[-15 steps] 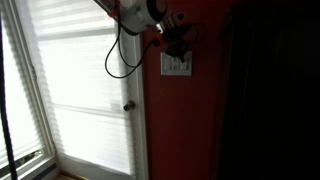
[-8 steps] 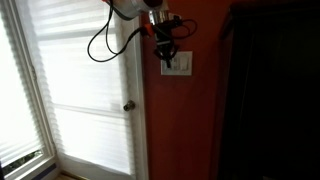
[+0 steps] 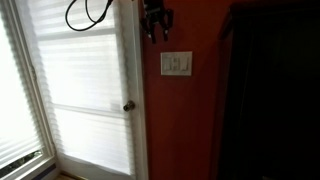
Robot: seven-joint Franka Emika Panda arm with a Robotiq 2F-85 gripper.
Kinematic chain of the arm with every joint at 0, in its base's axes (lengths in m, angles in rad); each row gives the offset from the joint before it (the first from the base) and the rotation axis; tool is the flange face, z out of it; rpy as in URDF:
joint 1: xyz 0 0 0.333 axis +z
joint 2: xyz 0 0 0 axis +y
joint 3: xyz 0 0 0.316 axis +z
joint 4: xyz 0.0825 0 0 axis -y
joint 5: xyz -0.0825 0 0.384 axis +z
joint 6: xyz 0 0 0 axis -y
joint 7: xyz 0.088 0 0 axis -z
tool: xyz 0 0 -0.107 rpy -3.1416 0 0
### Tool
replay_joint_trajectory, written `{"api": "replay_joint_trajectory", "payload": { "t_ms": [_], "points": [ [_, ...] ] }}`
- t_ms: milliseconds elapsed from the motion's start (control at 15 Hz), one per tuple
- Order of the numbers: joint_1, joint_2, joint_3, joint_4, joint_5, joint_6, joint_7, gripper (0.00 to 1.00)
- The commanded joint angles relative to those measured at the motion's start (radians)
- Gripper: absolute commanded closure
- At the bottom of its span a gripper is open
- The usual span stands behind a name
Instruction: Flip the far left light switch upwards, flip the two middle light switches to the right, flip the far right light switch upwards
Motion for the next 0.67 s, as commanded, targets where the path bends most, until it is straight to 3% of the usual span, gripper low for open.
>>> {"api": "replay_joint_trajectory", "payload": {
  "t_ms": [0,133,267,333,600],
  "points": [
    [0.002,-0.137,0.009,-0.087,-0.039,0.084,0.112,0.12],
    [-0.001,-0.191,0.011,-0.114,-0.038,0.114,0.143,0.01],
    [0.002,-0.245,0.015,-0.160,-0.055,0.168,0.113,0.00],
    [0.003,-0.169,0.003,-0.072,-0.026,0.102,0.102,0.01],
    [0.003,-0.225,0.009,-0.126,-0.034,0.135,0.102,0.00]
  ]
}}
